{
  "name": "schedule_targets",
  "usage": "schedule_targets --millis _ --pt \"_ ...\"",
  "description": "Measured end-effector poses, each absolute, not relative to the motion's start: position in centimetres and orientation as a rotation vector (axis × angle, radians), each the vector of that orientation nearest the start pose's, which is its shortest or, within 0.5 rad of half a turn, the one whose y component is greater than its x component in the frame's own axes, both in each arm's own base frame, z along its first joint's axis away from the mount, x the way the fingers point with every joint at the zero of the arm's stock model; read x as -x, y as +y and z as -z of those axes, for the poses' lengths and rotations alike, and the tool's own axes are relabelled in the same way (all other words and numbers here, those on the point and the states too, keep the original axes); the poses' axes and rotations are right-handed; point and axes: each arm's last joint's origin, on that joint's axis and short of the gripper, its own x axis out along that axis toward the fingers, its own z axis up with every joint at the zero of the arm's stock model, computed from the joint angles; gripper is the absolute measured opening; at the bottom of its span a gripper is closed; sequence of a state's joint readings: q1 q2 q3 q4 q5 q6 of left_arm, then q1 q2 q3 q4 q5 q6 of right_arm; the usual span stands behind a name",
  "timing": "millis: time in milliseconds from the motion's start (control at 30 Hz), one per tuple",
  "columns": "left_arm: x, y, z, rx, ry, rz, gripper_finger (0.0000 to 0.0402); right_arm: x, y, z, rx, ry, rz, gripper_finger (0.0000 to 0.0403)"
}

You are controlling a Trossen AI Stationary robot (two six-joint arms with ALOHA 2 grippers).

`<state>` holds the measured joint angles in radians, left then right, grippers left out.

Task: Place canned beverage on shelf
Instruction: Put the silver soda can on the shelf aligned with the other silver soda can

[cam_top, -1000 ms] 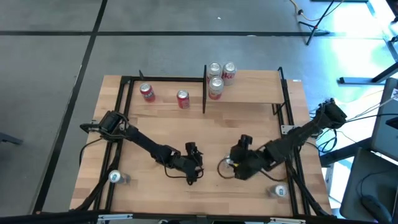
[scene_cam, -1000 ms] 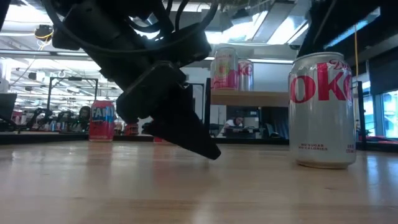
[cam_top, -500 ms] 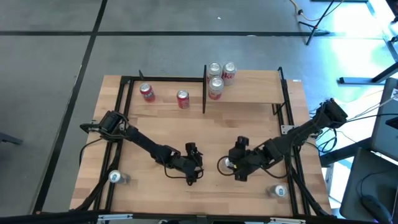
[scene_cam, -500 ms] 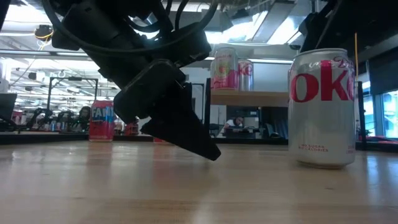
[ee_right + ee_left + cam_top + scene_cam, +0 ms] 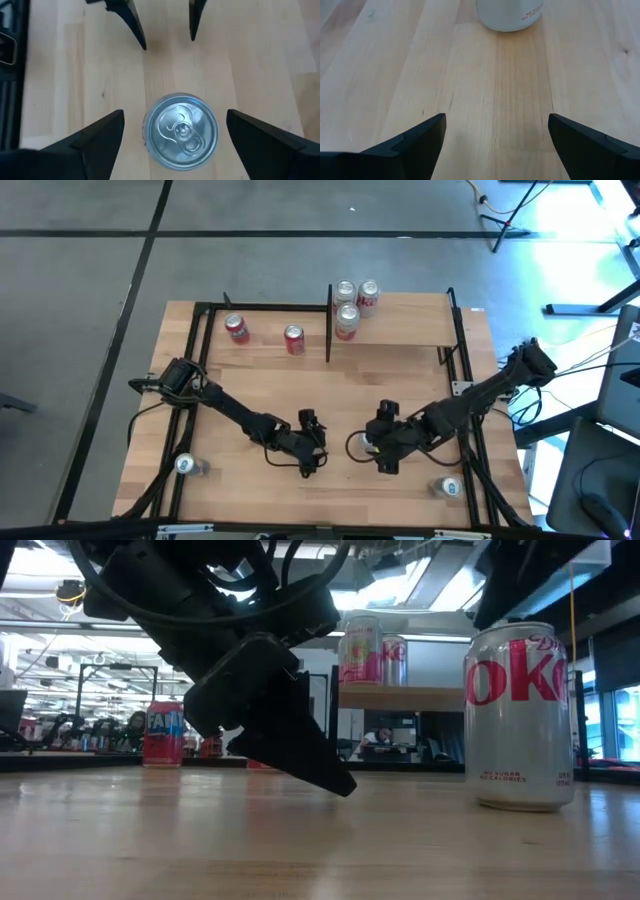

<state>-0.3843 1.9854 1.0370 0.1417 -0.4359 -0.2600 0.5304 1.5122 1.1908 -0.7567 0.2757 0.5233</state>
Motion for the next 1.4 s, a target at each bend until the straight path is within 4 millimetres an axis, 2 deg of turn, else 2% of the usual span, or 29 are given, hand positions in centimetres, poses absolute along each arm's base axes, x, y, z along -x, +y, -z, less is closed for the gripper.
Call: schedule_targets --millis 267,500,567,700,800,900,1100,1267,1400 --pt "-36.0 -13.3 -11.3 -0.071 0.725 -0.137 0.0346 -26.7 14.8 -23.1 -0.047 1.079 0.05 0.0342" --pt "-36.0 -13.3 -11.3 -0.07 0.725 -0.136 0.0346 -27.2 14.5 -21.8 -0.008 1.11 0.073 0.0339" --pt "-36.0 -13.3 -11.3 -0.07 0.724 -0.136 0.0346 -27.2 14.5 -21.8 0.001 1.11 0.072 0.0322" --pt "-36.0 -13.3 -11.3 -0.07 0.724 -0.136 0.0346 -27.2 14.5 -21.9 0.036 1.107 0.055 0.026" --pt "-35.9 -13.5 -11.3 -0.07 0.726 -0.123 0.0346 -26.9 14.3 -22.2 0.08 1.121 0.035 0.026" --pt "-35.4 -14.6 -11.3 -0.074 0.731 -0.078 0.0346 -26.7 13.5 -23.7 0.158 1.144 0.028 0.026" --pt "-34.0 -17.1 -11.8 -0.101 0.742 -0.019 0.0346 -26.8 10.5 -29.5 0.224 1.04 0.057 0.026" --pt "-32.4 -18.3 -13.1 -0.074 0.746 -0.085 0.0346 -26.3 5.8 -34.0 0.256 0.985 0.112 0.026" --pt "-31.0 -19.6 -13.9 -0.073 0.732 -0.111 0.0346 -26.1 1.3 -36.0 0.261 0.992 0.167 0.026"
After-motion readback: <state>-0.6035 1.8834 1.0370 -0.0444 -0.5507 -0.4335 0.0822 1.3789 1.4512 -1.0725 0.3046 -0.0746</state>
